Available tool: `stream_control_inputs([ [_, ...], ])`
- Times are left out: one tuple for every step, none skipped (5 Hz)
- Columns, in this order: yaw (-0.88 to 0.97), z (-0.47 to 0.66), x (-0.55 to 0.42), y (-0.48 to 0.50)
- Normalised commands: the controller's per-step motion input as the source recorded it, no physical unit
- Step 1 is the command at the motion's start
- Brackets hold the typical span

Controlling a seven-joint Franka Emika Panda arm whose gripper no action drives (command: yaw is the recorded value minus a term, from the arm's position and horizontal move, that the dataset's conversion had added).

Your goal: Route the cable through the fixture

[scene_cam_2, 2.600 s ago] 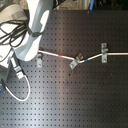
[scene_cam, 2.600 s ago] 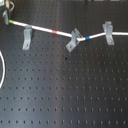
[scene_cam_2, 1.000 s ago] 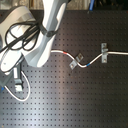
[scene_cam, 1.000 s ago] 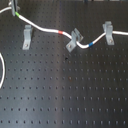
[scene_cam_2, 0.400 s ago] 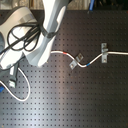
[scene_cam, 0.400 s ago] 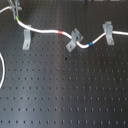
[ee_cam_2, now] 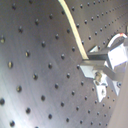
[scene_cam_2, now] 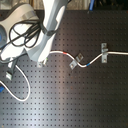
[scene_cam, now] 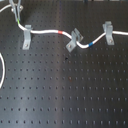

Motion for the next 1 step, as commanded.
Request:
stream_control_inputs([
  [0.37,0.40,0.067,-0.197],
])
